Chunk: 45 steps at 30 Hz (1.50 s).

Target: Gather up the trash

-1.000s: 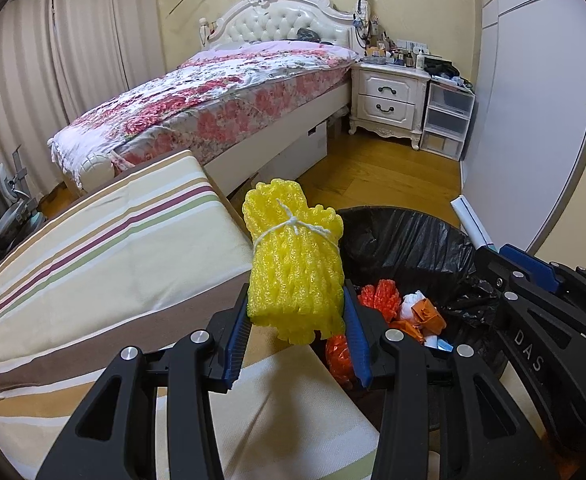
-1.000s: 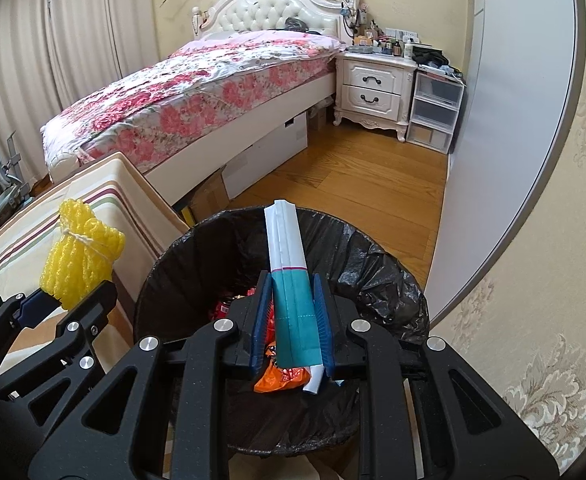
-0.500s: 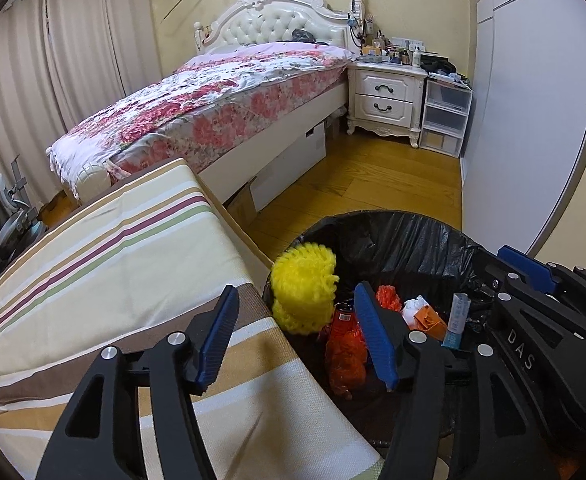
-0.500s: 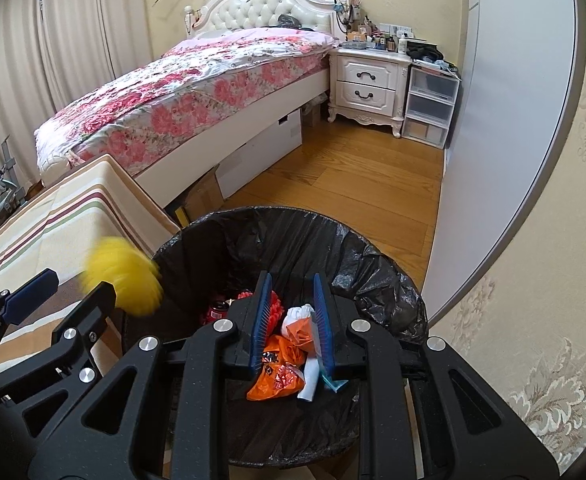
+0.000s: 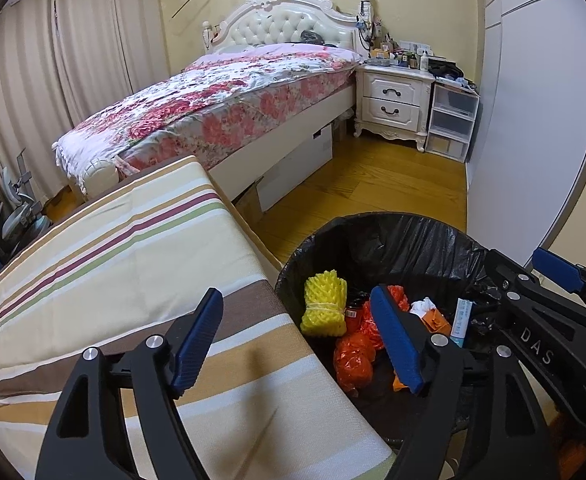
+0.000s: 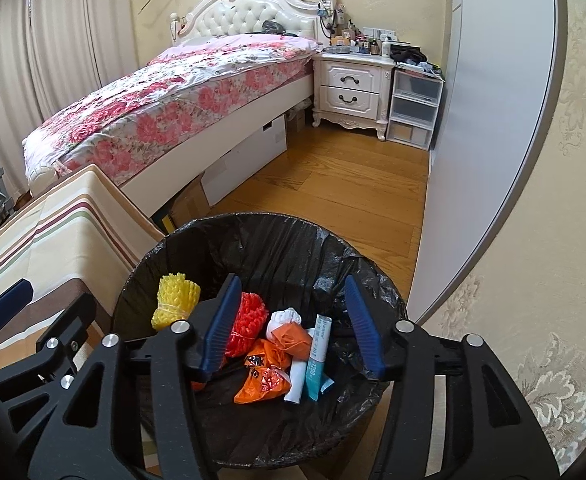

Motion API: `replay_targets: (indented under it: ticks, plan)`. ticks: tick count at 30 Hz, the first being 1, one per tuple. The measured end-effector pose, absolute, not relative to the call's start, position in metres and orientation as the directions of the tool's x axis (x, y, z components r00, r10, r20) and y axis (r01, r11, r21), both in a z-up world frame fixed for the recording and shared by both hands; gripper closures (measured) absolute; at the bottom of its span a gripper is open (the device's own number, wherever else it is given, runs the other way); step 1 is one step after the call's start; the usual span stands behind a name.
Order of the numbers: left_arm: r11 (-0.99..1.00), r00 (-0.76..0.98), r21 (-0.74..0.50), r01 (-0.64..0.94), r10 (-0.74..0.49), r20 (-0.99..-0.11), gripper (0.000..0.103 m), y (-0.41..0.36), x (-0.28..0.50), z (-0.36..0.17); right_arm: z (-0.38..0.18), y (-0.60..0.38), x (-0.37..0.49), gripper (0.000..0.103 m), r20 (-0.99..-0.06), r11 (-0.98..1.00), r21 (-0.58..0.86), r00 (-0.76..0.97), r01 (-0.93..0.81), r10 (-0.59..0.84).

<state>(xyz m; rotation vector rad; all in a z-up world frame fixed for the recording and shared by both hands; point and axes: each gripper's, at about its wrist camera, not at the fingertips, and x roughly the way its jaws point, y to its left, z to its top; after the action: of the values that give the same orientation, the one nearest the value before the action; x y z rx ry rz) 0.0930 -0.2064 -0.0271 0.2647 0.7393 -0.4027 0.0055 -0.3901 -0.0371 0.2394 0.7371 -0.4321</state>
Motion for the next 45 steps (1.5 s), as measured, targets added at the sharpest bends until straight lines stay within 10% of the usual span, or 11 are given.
replay_targets:
  ticks: [21, 45]
  plan:
    - [0.923, 0.718, 0.093, 0.373, -0.224, -0.659, 0.025, -0.157, 0.062, -0.013, -0.028, -0.350, -0.027, 0.018, -0.673, 0.901, 0.009, 0.669, 0.433, -0.314]
    - [0.956, 0.772, 0.080, 0.283, -0.177, -0.611, 0.022, -0.094, 0.005, 0.006, 0.006, -0.294, -0.079, 0.016, -0.608, 0.941, 0.012, 0.749, 0.339, -0.262]
